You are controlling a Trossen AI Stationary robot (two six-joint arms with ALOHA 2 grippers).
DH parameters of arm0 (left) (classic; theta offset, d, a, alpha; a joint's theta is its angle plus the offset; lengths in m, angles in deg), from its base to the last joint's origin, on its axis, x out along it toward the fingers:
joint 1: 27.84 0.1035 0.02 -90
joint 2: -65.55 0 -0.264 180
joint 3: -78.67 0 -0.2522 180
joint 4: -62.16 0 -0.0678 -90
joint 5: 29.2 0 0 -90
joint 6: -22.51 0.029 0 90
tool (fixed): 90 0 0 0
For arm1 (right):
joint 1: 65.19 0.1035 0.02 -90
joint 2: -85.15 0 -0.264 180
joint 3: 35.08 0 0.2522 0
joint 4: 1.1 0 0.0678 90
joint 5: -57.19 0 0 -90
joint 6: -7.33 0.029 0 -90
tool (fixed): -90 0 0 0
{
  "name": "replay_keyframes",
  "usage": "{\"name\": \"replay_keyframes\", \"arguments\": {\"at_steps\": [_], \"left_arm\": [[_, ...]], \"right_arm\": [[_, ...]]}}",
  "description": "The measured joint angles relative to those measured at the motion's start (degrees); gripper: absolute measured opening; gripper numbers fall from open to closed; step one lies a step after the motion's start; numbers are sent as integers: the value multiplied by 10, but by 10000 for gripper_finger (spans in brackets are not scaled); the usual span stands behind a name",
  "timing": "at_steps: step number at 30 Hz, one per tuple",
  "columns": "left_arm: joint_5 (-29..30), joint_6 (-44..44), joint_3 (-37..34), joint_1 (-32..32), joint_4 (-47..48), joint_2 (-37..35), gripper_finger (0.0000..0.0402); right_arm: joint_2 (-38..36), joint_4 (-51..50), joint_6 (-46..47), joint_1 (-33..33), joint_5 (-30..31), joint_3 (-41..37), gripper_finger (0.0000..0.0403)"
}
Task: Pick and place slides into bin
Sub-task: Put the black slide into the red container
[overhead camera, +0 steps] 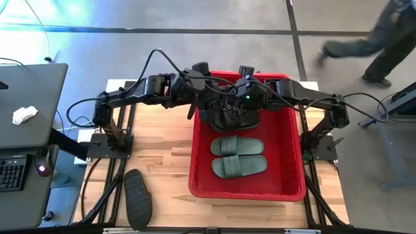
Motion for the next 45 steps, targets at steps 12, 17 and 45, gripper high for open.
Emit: {"name": "replay_keyframes", "arguments": {"at_steps": [12,17,45], "left_arm": [[5,1,0,7,9,4,185],[6,2,0,7,4,4,117],[-7,-27,-1,8,23,6,60]], "right_arm": [[0,5,11,5,6,-1,20],[0,6,17,6,0,-1,20],[-42,1,68,7,-107,0,115]]}}
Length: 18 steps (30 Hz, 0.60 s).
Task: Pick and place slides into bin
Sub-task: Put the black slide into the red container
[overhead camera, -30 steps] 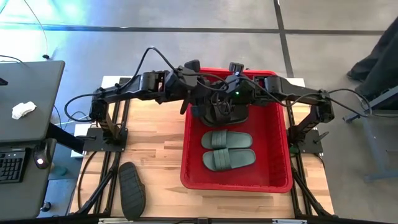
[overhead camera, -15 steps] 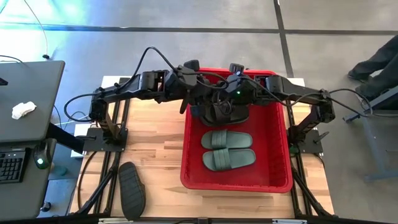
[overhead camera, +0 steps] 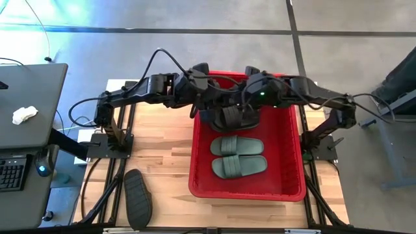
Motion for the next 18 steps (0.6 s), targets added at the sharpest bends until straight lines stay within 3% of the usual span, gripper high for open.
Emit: {"name": "replay_keyframes", "arguments": {"at_steps": [10,18], "left_arm": [[-3,-12,0,0,-39,-19,59],[-19,-15,0,-1,-95,-59,59]], "right_arm": [[-85,-3,8,-6,-3,0,184],[-171,1,48,-84,-141,-2,188]]}}
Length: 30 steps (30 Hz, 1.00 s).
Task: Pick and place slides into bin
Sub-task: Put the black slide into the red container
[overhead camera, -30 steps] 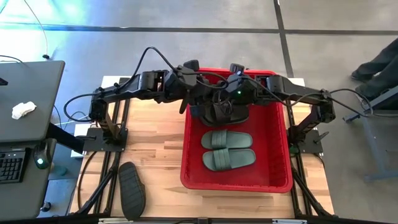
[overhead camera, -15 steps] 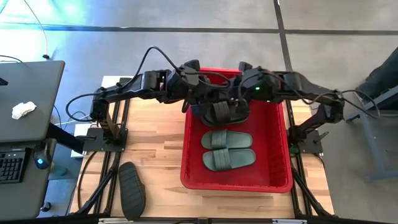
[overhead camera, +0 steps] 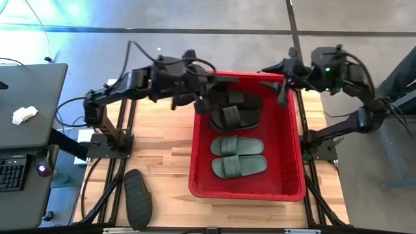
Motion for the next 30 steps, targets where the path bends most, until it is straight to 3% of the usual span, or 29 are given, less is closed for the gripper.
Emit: {"name": "replay_keyframes", "arguments": {"at_steps": [3,6,12,17,20,22,30], "left_arm": [[-2,0,1,0,-21,-17,58],[-8,2,0,0,-44,-32,58],[-31,5,1,0,-97,-64,57],[-60,0,1,0,-180,-73,57],[-89,-2,1,0,-227,-74,57],[-99,-2,1,0,-255,-72,57],[-105,-2,1,0,-324,-56,57]], "right_arm": [[-39,46,0,-24,-35,-64,188],[-94,171,11,-46,-95,-206,188],[-181,591,81,-64,-174,-501,188],[-160,914,167,-64,-188,-666,188],[-118,1073,223,-64,-194,-715,188],[-84,1129,250,-69,-201,-730,188],[46,1254,358,-90,-256,-694,188]]}}
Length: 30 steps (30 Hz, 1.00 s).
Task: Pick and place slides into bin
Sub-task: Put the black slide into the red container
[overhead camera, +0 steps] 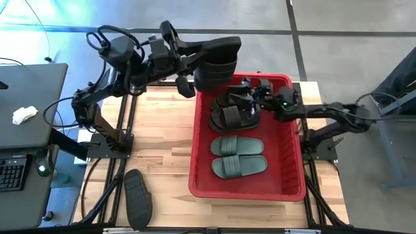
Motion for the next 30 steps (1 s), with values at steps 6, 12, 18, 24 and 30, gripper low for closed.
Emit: {"name": "replay_keyframes", "arguments": {"at_steps": [6,12,18,24,30], "left_arm": [[5,-14,-1,0,3,13,57],[7,-18,0,0,-14,21,57],[7,-27,0,0,-20,30,57],[7,-28,0,0,-25,29,57],[7,-28,0,0,-25,29,57]], "right_arm": [[93,128,65,-6,-31,24,188],[155,188,102,-4,-48,64,188],[188,189,103,9,-69,123,188],[190,175,92,10,-71,154,188],[190,110,87,12,-78,183,171]]}}
